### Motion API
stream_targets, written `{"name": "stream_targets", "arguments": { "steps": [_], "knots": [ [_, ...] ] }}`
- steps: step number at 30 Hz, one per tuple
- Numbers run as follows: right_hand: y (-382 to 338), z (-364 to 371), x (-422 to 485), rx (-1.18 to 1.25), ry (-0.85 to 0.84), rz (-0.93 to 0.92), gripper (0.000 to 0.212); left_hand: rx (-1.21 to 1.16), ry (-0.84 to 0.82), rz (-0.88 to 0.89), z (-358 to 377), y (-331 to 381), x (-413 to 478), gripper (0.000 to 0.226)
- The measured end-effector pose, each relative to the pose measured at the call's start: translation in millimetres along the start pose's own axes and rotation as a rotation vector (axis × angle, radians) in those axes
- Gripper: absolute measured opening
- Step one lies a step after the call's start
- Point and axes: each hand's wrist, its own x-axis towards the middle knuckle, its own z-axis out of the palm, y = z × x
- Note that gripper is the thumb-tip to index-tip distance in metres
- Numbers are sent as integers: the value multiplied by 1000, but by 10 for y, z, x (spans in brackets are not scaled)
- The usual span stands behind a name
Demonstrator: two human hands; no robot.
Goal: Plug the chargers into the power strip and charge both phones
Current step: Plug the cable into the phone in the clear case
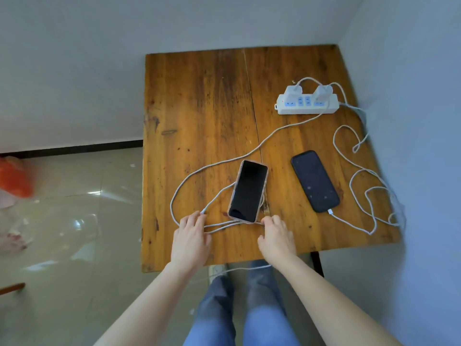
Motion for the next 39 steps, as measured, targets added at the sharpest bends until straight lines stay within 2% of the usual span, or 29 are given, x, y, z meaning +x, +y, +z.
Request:
{"name": "stream_targets", "arguments": {
  "steps": [4,8,12,15,18,22,25,28,30,33,37,39],
  "knots": [
    [48,117,-39,-13,50,49,25,-58,62,91,25,136,81,43],
    [89,208,-76,-1,52,40,21,-212,81,83,33,426,235,42],
    [194,213,-76,27,65,58,18,-434,56,-85,103,808,426,68],
    [274,182,-68,46,57,77,17,-454,28,-254,166,934,582,81],
    [311,143,-55,44,54,61,15,-511,-67,-271,198,967,663,60],
    [244,62,-9,20,106,11,21,-764,-50,-222,12,844,623,23],
    [13,4,103,1,164,-110,28,-1018,-15,-335,-178,466,530,15],
    [-356,-35,297,-85,201,-324,31,-1485,-7,-477,-363,-4,410,9],
    [-629,-28,437,-179,195,-468,44,-1688,30,-518,-473,-252,325,3],
    [-984,24,588,-389,136,-614,54,-1850,74,-574,-542,-484,187,6],
    [-1127,112,677,-776,116,-844,36,-1889,96,-633,-529,-599,83,10],
    [-1117,128,717,-872,96,-905,30,-1886,72,-642,-522,-600,78,14]
  ]
}}
